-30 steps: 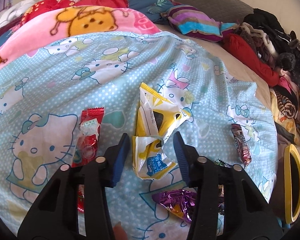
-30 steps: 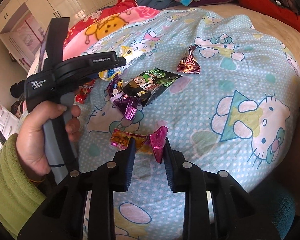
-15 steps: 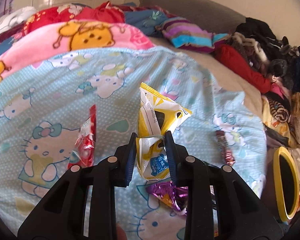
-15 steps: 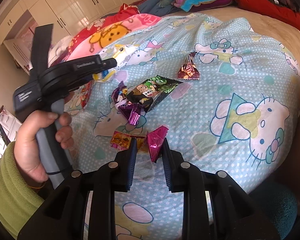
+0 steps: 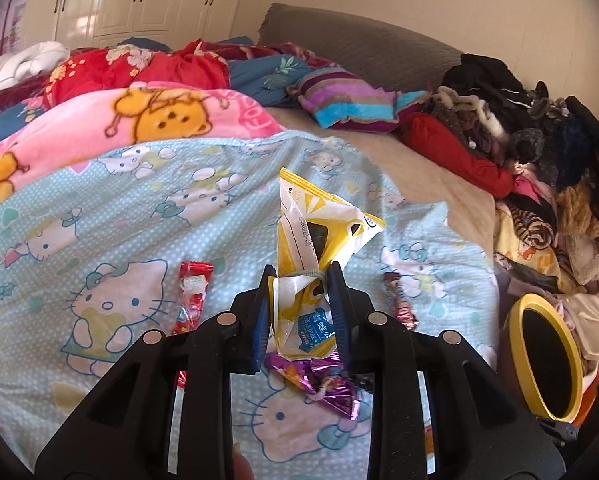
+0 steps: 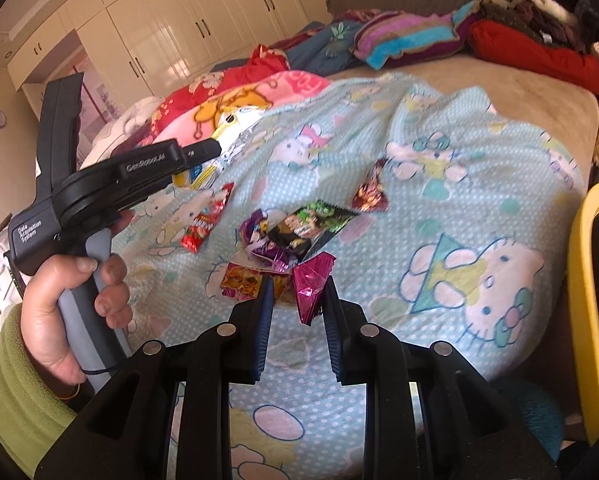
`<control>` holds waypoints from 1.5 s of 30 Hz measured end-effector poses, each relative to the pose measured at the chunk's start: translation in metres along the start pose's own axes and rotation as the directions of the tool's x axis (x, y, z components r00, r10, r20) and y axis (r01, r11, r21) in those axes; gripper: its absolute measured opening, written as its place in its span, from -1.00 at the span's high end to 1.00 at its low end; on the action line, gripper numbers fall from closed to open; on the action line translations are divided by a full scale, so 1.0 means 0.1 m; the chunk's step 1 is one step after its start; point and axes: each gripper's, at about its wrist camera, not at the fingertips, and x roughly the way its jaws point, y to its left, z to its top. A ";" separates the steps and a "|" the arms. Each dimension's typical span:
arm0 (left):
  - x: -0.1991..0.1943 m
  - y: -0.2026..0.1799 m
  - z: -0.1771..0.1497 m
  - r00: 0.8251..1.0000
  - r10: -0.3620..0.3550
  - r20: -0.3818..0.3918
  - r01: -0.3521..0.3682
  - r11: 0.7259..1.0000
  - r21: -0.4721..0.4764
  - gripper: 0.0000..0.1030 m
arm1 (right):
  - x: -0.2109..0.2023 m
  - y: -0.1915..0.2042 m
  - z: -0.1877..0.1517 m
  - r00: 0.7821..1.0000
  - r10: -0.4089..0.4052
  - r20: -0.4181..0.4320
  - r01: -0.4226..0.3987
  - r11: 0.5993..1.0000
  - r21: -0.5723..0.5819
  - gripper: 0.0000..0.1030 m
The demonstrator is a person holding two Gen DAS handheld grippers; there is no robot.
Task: Collect trash
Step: 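Grasp the yellow-white wrapper with the left tool while the right tool grasps the pink wrapper, then carry the yellow-white and pink wrappers over the yellow bin with both tools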
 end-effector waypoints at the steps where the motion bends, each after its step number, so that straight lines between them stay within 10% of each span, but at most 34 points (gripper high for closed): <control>1: -0.02 -0.03 0.00 1.000 -0.005 0.003 0.005 1.000 0.004 0.62 | -0.02 -0.01 0.01 1.000 -0.001 0.006 0.001 1.000 -0.001 0.55; 45: -0.32 -1.09 -0.13 0.982 -0.188 0.009 0.184 0.968 0.172 0.61 | -1.11 -0.94 0.35 0.936 -0.230 0.266 0.178 0.962 0.206 0.55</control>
